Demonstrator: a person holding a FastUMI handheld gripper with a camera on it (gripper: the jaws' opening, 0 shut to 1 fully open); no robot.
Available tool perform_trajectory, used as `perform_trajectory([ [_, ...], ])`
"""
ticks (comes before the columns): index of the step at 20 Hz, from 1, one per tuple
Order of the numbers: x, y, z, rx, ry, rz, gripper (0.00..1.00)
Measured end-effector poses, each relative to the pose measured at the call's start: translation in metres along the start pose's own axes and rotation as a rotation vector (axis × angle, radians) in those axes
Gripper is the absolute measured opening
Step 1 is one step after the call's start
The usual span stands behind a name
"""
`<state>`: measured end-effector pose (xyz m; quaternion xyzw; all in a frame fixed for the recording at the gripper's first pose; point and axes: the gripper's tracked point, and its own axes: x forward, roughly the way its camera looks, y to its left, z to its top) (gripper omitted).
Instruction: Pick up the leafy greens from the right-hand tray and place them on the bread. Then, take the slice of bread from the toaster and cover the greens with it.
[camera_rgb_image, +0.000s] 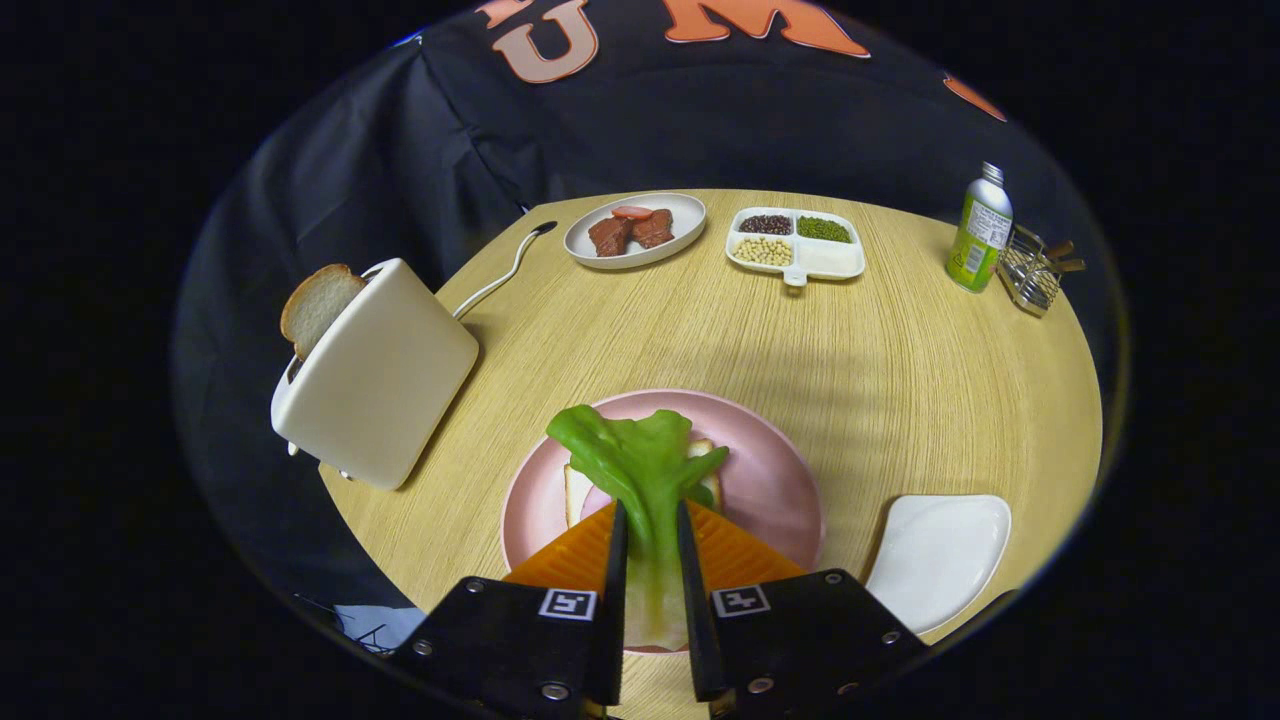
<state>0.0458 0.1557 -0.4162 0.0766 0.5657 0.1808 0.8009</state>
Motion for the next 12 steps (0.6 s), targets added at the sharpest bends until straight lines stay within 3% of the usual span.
perform_trajectory([
  [6,0.003,0.009,0.000,-0.062,-0.010,-0.027,0.59],
  [12,-0.008,0.012,0.014,-0.060,-0.035,-0.065,0.67],
])
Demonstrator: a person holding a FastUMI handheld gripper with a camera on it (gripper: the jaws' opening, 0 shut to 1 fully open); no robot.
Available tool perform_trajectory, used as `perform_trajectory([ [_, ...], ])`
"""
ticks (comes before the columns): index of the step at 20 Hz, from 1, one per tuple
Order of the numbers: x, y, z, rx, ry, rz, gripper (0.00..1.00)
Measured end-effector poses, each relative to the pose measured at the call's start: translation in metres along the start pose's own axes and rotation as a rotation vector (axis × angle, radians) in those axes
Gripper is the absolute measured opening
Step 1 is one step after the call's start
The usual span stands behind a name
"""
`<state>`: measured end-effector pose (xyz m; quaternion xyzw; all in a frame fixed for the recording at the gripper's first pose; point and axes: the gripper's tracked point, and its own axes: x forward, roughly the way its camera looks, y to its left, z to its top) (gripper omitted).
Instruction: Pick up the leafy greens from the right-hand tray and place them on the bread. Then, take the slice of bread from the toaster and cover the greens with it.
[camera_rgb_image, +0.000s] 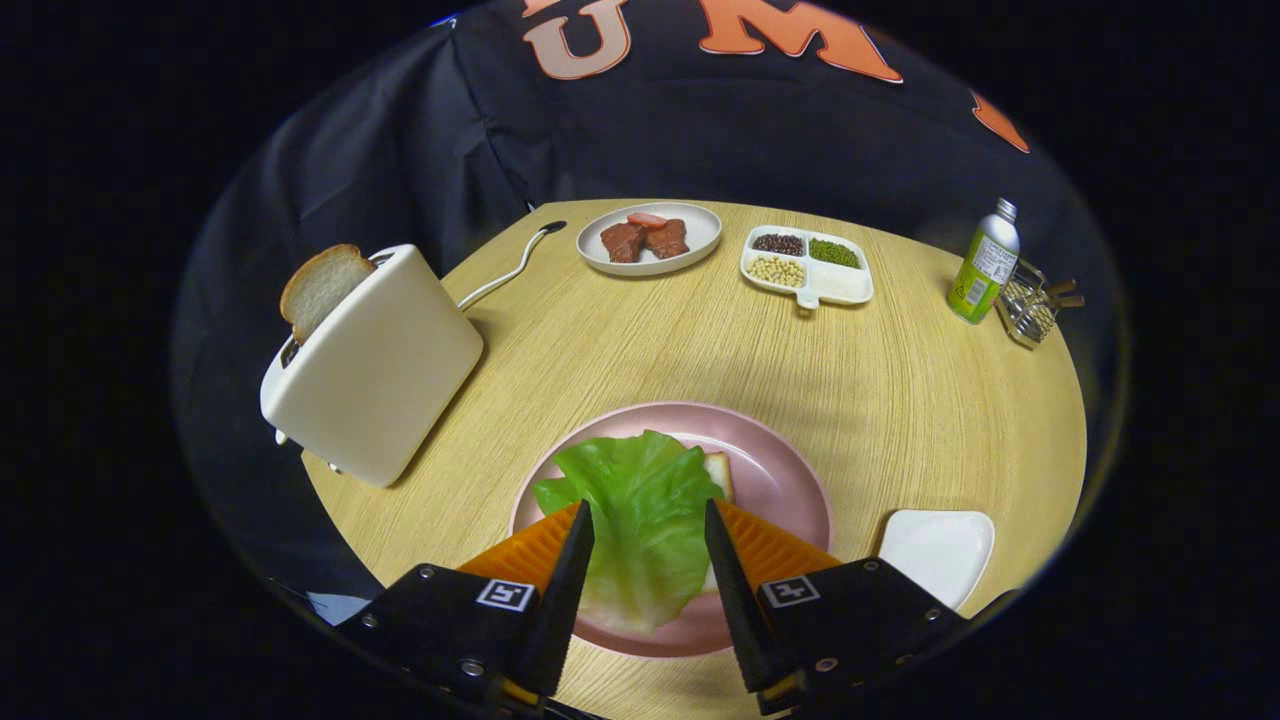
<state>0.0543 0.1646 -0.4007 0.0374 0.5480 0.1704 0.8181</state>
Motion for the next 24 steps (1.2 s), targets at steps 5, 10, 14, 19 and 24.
perform_trajectory([
  [5,-0.031,0.018,0.033,0.005,-0.050,-0.012,0.77],
  [10,-0.054,0.056,0.064,0.013,-0.070,0.016,0.93],
  [14,-0.063,0.090,0.084,-0.022,-0.053,0.024,0.98],
  [19,-0.069,0.139,0.102,-0.047,-0.015,0.057,0.98],
  [24,-0.072,0.184,0.127,-0.071,-0.005,0.086,0.99],
])
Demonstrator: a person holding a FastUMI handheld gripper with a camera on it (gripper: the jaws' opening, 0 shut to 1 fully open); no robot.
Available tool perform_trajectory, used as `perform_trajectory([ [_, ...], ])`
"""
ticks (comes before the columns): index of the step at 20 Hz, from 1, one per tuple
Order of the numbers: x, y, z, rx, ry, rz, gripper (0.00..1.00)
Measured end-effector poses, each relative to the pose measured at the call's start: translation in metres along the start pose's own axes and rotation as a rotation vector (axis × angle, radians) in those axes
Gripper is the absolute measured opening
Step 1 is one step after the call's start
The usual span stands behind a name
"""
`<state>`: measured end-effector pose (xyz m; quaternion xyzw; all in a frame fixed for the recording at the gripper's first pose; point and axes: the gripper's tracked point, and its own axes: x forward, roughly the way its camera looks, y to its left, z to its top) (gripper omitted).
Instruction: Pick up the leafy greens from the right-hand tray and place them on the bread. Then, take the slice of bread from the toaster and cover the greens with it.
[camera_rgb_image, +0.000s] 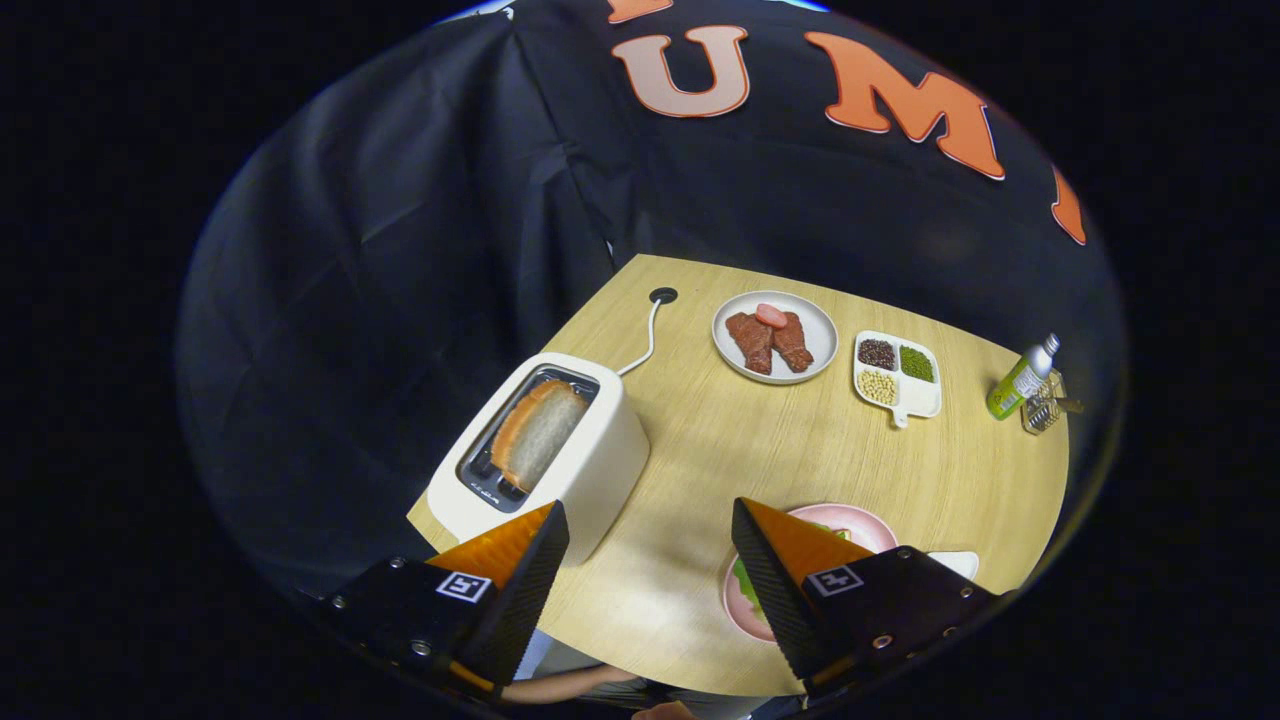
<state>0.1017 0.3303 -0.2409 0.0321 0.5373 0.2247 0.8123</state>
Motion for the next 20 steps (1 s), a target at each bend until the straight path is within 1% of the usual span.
perform_trajectory([
  [6,0.006,0.047,0.021,-0.032,0.033,0.035,0.99],
  [11,0.028,0.066,0.030,0.017,0.082,0.058,0.96],
  [15,0.041,0.072,0.033,0.076,0.135,0.045,0.91],
  [18,0.055,0.074,0.038,0.108,0.164,0.019,0.83],
  [20,0.063,0.080,0.030,0.145,0.213,0.011,0.79],
])
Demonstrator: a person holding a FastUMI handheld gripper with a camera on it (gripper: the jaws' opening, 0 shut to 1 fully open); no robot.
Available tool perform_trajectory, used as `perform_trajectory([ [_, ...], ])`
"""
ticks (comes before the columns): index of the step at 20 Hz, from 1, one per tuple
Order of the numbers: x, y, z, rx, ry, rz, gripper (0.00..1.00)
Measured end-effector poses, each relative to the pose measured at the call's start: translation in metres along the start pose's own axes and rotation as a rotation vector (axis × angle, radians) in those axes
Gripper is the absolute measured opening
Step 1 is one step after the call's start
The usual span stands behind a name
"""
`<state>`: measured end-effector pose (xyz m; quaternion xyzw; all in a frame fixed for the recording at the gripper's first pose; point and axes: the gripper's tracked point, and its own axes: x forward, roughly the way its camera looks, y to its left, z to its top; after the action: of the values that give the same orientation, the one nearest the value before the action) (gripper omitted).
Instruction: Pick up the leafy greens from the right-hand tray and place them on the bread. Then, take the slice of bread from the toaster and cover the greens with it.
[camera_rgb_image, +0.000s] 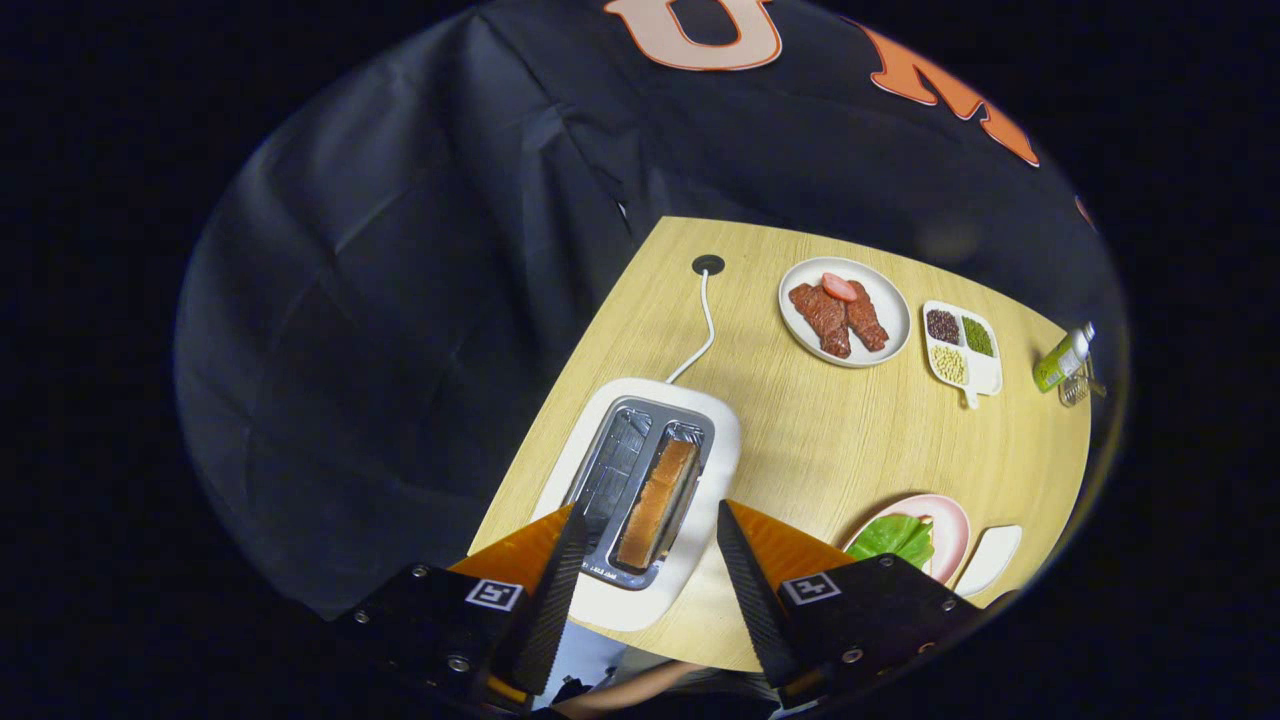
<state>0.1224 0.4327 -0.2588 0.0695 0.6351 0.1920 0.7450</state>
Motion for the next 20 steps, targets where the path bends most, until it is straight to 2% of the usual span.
perform_trajectory([
  [7,0.024,-0.002,0.002,0.077,0.044,-0.072,0.58],
  [9,0.030,-0.007,0.003,0.092,0.040,-0.095,0.49],
  [11,0.035,-0.008,0.004,0.104,0.035,-0.111,0.36],
  [14,0.037,0.002,0.005,0.090,0.027,-0.080,0.21],
  [16,0.034,0.002,0.005,0.059,0.019,-0.069,0.16],
  [20,0.013,0.003,0.013,0.067,-0.029,-0.018,0.15],
])
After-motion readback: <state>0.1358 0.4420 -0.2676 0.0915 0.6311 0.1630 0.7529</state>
